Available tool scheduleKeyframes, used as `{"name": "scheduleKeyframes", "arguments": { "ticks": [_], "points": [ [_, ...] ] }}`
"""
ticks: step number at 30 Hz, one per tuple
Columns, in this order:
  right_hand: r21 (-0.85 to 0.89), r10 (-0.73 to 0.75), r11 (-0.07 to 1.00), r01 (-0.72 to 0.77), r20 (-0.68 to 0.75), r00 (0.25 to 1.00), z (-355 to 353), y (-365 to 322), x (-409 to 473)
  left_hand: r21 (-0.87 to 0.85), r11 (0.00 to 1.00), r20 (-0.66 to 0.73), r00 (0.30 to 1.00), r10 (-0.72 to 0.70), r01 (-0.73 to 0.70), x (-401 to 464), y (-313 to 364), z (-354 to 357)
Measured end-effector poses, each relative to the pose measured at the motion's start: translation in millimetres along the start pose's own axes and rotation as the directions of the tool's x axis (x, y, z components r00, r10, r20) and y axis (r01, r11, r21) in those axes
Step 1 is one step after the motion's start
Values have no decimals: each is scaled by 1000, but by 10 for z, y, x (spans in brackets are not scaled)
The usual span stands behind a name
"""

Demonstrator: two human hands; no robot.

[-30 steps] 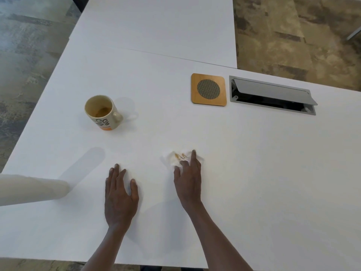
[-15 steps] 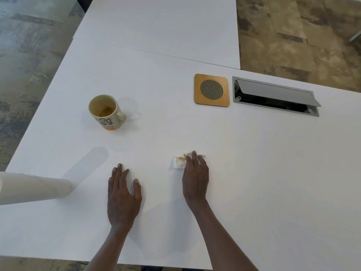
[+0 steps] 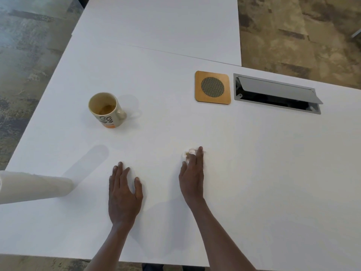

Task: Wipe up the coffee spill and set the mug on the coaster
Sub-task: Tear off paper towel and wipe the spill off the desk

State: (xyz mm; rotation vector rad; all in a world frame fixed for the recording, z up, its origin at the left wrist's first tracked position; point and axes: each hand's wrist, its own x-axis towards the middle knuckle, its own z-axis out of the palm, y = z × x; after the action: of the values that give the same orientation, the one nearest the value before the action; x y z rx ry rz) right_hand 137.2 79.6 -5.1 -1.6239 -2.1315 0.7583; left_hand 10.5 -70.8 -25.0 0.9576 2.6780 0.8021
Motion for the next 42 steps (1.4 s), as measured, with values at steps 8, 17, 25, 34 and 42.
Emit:
{"name": "scheduleKeyframes", "arguments": {
  "ticks": [8,17,25,34,42],
  "points": [
    [-213,-72,975,65,-24,997,-41,184,9,0,1000,0,1000,-17,17,-14,-4,22],
    [-202,-226,946,254,151,962,225,-125,10,7,1000,0,1000,-11,11,-12,-3,17],
    [-239,-290,912,333,197,936,-151,452,-369,-6,1000,2,1000,-29,29,-20,16,13],
    [-201,-260,921,334,320,911,353,-298,90,8,1000,-10,1000,1,-1,-19,-16,31],
    [-271,-268,888,372,352,897,-73,394,-414,-8,1000,4,1000,-21,21,-14,7,5]
  ]
}}
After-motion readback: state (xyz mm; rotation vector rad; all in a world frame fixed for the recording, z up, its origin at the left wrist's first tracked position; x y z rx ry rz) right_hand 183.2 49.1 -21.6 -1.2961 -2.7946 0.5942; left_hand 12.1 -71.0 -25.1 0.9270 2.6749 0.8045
